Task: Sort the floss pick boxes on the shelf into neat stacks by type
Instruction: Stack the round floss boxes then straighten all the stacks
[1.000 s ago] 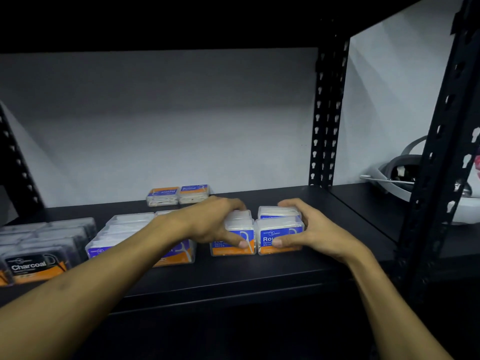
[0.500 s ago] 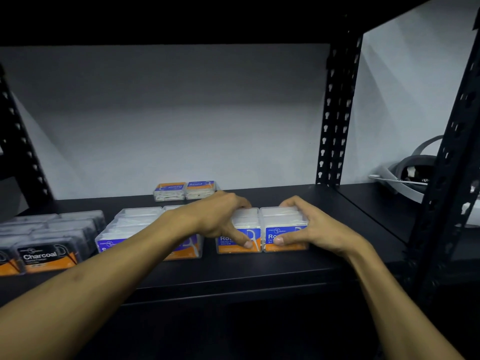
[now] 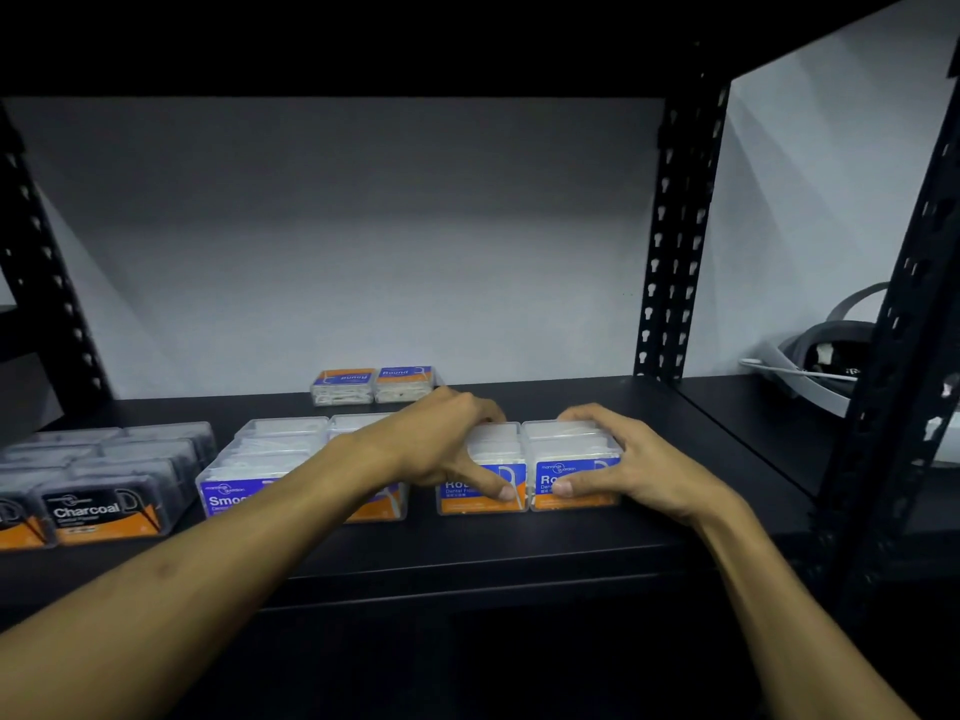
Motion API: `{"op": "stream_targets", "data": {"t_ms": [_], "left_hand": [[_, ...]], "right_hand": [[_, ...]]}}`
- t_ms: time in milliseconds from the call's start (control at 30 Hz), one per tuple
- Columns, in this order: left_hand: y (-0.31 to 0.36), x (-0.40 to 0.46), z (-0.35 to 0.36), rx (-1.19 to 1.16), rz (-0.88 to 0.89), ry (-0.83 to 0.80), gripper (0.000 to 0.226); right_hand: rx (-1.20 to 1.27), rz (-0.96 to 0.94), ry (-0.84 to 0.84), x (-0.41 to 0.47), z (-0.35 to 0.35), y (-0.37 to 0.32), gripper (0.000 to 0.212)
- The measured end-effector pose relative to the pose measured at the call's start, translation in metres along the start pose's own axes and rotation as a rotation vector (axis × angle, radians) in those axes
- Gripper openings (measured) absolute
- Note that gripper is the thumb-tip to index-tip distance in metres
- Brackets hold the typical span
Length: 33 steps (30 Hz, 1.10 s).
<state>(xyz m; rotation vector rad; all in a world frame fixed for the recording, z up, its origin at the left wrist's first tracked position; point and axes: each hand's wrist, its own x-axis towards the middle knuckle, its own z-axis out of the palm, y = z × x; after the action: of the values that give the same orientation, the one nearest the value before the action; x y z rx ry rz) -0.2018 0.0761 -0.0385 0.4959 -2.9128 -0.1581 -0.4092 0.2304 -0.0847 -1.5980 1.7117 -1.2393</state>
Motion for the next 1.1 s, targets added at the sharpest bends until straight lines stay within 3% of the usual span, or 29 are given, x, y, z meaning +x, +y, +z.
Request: {"op": "stream_targets", "data": {"t_ms": [1100], "left_hand": [[0.0005,-0.0031,0.0037,0.026,-0.012,-0.026,0.078]], "right_hand": [[0.001,0.017,-0.017,-0.006,0.0011,-0.0058,0.063]]}}
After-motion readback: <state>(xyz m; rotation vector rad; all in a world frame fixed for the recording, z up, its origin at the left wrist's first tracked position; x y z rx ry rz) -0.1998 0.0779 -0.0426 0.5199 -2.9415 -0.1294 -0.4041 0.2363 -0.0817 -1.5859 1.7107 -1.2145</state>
